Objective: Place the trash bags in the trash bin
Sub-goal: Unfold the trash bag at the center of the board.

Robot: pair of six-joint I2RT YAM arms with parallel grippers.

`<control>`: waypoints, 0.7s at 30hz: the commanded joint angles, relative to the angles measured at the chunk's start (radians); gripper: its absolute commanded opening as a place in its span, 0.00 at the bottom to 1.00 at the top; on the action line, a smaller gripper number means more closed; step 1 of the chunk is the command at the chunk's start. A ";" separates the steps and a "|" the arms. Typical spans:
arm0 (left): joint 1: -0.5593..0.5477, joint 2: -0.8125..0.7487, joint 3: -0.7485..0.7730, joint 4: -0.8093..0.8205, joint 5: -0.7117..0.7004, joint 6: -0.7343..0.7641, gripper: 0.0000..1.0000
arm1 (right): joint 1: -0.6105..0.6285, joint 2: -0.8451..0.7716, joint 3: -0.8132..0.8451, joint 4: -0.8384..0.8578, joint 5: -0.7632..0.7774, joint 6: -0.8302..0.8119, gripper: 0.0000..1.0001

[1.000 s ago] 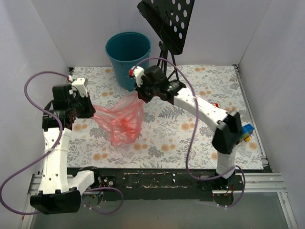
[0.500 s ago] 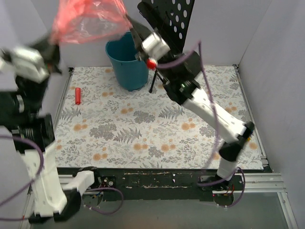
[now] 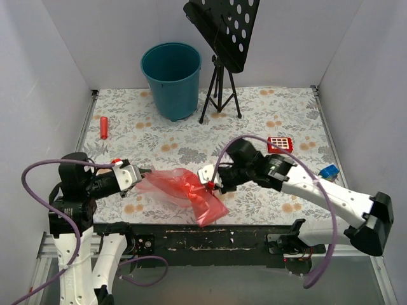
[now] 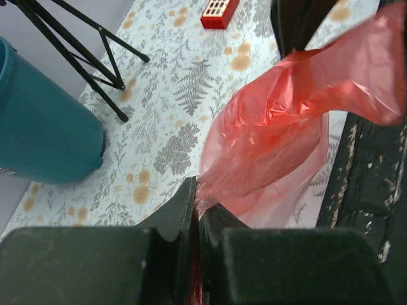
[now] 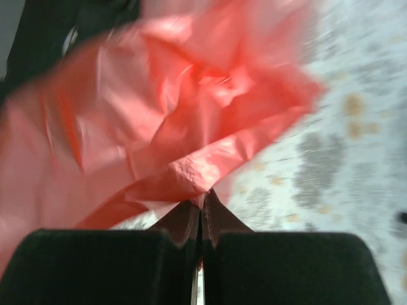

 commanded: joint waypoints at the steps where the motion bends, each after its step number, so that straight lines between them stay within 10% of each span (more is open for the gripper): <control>1: 0.000 0.079 0.086 -0.018 -0.024 -0.304 0.00 | -0.020 -0.093 0.143 0.122 0.100 0.229 0.01; 4: -0.001 0.065 0.068 0.144 -0.214 -0.584 0.00 | -0.082 -0.113 0.109 0.272 0.319 0.511 0.01; 7: 0.000 0.033 0.039 0.185 -0.325 -0.670 0.00 | -0.230 -0.087 0.132 0.276 0.211 0.667 0.01; 13: 0.000 0.096 0.028 -0.009 -0.240 -0.563 0.00 | -0.313 0.227 0.218 -0.190 -0.276 0.567 0.01; 21: 0.000 0.185 0.069 0.017 -0.325 -0.695 0.00 | -0.297 0.123 0.259 0.045 -0.219 0.689 0.01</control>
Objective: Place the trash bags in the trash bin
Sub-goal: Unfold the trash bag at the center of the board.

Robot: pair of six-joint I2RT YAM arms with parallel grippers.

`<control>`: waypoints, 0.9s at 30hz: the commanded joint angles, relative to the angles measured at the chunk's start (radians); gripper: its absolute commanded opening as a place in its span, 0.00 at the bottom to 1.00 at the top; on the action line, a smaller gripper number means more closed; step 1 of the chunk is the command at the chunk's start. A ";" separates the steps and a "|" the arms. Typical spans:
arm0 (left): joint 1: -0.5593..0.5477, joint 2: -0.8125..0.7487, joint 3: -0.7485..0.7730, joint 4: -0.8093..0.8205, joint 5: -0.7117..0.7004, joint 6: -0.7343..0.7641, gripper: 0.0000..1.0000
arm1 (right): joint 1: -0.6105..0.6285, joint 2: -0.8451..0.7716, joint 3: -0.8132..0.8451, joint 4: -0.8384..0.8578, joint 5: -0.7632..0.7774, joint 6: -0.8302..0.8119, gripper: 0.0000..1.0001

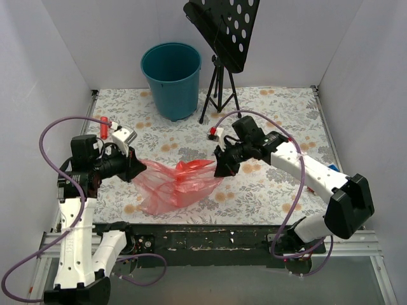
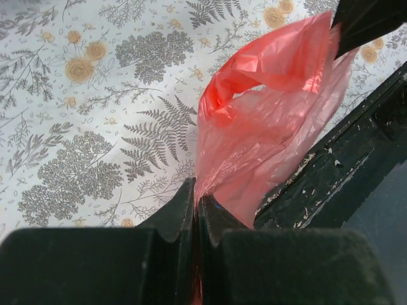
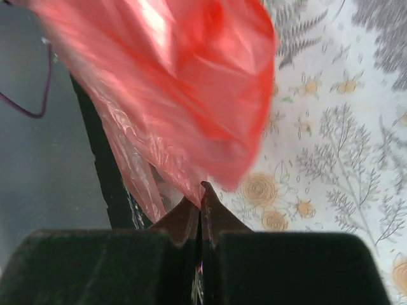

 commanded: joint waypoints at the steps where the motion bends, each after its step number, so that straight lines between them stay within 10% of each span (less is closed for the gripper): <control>1: 0.002 -0.005 0.043 0.015 -0.024 -0.109 0.00 | 0.005 -0.084 0.154 0.124 -0.039 0.067 0.01; 8: 0.001 -0.059 0.130 -0.034 0.174 -0.110 0.00 | 0.008 -0.043 0.255 0.079 -0.190 0.012 0.01; 12: 0.001 -0.042 0.181 0.128 -0.053 -0.236 0.00 | -0.002 -0.021 0.364 0.284 0.031 0.050 0.01; 15: 0.001 -0.048 0.182 0.257 0.089 -0.342 0.00 | -0.004 0.043 0.398 0.327 0.130 0.007 0.01; 21: 0.028 0.029 0.266 0.287 0.051 -0.485 0.00 | -0.004 0.175 0.579 0.174 0.374 -0.002 0.43; 27: 0.056 -0.002 0.256 0.341 0.000 -0.526 0.00 | -0.002 0.106 0.581 0.194 0.640 0.024 0.62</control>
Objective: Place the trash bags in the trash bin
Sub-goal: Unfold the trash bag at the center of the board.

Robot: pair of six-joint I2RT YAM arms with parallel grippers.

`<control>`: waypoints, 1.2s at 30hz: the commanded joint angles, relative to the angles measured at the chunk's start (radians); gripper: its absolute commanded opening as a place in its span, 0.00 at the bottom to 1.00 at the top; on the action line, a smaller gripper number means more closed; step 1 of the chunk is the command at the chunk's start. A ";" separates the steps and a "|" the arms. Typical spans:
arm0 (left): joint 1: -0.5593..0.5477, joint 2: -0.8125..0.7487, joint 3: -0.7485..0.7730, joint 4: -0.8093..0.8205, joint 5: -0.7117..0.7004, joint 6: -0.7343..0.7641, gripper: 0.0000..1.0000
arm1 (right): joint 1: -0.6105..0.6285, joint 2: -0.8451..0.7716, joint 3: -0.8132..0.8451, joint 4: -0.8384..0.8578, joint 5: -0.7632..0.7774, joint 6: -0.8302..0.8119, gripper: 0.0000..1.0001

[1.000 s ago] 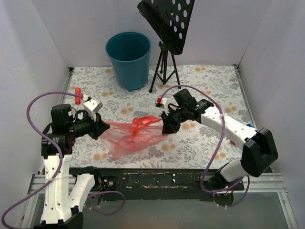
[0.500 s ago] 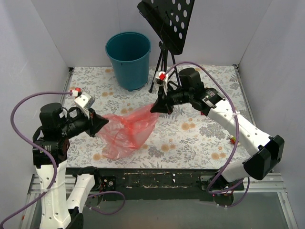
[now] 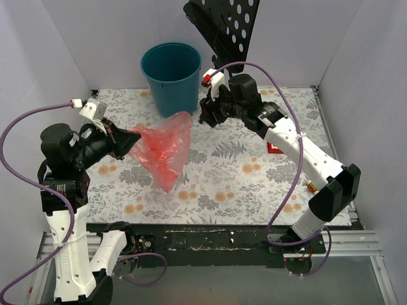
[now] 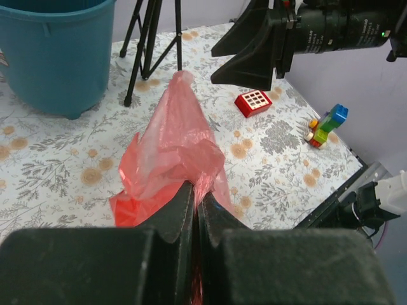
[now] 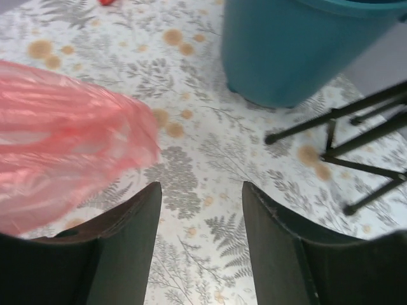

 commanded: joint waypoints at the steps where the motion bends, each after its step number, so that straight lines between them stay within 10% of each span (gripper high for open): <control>1: 0.029 -0.035 0.012 0.056 -0.022 -0.076 0.00 | -0.002 -0.065 0.080 -0.019 0.177 0.046 0.64; 7: 0.060 -0.026 0.010 0.059 0.004 -0.087 0.00 | 0.100 -0.014 0.120 0.012 -0.080 0.237 0.73; 24: 0.112 0.031 0.093 0.010 -0.019 -0.053 0.00 | 0.274 0.325 0.364 0.017 -0.048 0.829 0.87; 36: 0.189 0.032 0.211 -0.033 -0.126 -0.034 0.00 | 0.343 0.319 0.331 -0.108 0.291 0.595 0.87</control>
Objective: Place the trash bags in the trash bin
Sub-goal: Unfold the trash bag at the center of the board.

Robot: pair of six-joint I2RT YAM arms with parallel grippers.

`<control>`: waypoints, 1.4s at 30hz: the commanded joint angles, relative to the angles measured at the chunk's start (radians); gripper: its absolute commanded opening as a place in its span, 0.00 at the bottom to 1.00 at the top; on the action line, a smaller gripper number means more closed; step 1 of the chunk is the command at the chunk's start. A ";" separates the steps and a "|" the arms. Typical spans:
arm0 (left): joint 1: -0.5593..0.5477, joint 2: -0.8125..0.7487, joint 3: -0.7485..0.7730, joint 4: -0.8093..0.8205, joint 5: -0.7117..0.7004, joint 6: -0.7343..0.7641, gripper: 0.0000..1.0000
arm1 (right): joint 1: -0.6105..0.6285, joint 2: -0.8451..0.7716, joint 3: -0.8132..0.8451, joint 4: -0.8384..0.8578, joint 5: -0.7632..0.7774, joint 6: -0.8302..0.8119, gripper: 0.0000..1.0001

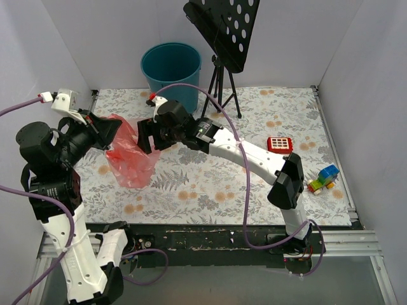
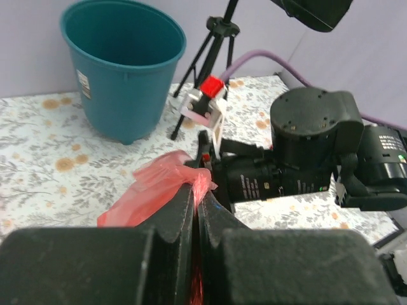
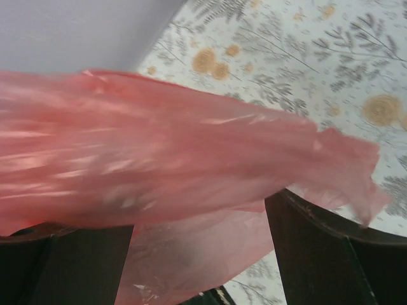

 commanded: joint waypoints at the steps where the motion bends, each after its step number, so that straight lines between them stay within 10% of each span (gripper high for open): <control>1: 0.007 -0.025 0.034 -0.011 -0.133 0.052 0.00 | -0.039 -0.101 -0.100 -0.043 0.170 -0.164 0.87; 10: 0.006 -0.112 -0.081 0.063 -0.253 0.092 0.00 | -0.165 -0.362 -0.463 0.031 0.169 -0.325 0.86; 29: 0.006 -0.105 -0.111 0.138 -0.155 0.081 0.00 | -0.146 -0.850 -0.973 0.563 -0.373 -0.867 0.86; 42: 0.007 -0.106 -0.045 0.089 -0.069 0.170 0.00 | -0.130 -0.960 -1.174 0.355 -0.550 -1.385 0.85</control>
